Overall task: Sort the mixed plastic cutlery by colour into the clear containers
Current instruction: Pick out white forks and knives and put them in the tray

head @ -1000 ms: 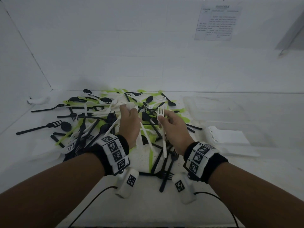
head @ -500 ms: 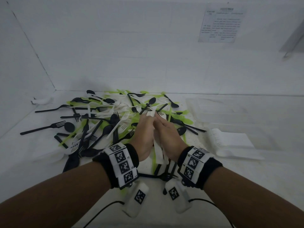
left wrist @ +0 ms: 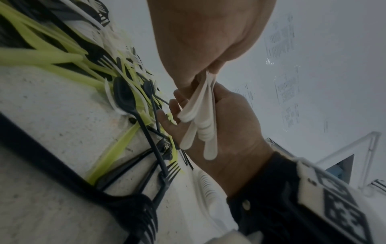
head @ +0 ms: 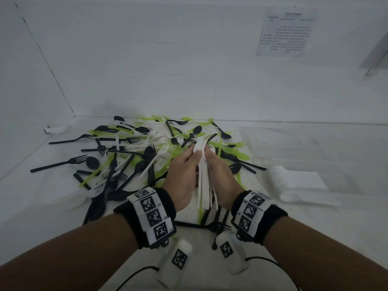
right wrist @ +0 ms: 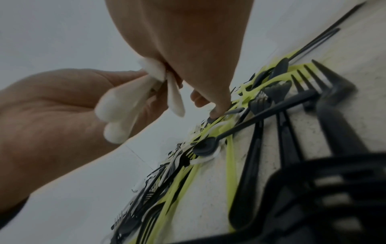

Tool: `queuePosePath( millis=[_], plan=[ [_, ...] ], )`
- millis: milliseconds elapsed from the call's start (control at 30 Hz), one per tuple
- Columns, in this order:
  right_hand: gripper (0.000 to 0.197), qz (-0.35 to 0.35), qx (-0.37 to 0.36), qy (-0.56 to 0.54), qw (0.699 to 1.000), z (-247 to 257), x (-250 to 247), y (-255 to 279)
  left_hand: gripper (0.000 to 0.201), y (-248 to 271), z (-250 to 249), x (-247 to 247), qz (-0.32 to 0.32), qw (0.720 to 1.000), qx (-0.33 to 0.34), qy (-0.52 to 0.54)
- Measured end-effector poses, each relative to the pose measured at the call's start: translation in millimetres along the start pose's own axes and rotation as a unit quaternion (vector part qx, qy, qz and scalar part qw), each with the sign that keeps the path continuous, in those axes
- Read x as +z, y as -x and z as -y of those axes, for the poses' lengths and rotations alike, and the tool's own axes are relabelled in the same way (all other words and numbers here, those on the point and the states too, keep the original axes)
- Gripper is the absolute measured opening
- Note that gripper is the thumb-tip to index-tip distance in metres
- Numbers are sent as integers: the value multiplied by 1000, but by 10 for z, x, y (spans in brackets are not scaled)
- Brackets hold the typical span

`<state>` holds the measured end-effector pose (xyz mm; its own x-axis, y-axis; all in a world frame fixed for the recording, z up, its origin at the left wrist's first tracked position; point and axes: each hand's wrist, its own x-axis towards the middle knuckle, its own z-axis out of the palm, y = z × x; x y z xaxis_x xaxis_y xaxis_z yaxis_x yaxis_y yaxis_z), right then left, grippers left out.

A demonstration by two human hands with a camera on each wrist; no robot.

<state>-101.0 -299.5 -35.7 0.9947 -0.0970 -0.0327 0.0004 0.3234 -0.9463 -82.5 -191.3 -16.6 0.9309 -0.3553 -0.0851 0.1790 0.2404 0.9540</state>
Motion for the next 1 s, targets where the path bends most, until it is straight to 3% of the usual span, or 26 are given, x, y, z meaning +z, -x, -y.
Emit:
queuePosePath(
  millis=[167, 333, 467, 700, 833, 933, 1000],
  plan=[
    [41, -19, 13, 5, 1000, -15, 93, -71, 49, -25, 105, 22, 16, 1000, -20, -9],
    [36, 12, 20, 40, 999, 3, 88, -64, 40, -82, 120, -97, -3, 1000, -13, -5],
    [37, 23, 28, 51, 998, 23, 69, -53, 49, -107, 149, -139, 10, 999, -2, -41],
    [30, 43, 32, 33, 998, -69, 21, -2, 80, -128, -34, -237, 122, 985, -84, -93],
    [25, 73, 46, 1, 996, -36, 27, 19, 96, -103, -168, -258, 138, 975, -100, -144],
    [26, 55, 47, 163, 984, 24, 9, -80, 98, -143, -217, -317, 133, 963, -95, -215],
    [56, -41, 14, 298, 953, 52, -73, -140, 93, -172, -236, -379, 120, 950, -98, -273]
  ],
)
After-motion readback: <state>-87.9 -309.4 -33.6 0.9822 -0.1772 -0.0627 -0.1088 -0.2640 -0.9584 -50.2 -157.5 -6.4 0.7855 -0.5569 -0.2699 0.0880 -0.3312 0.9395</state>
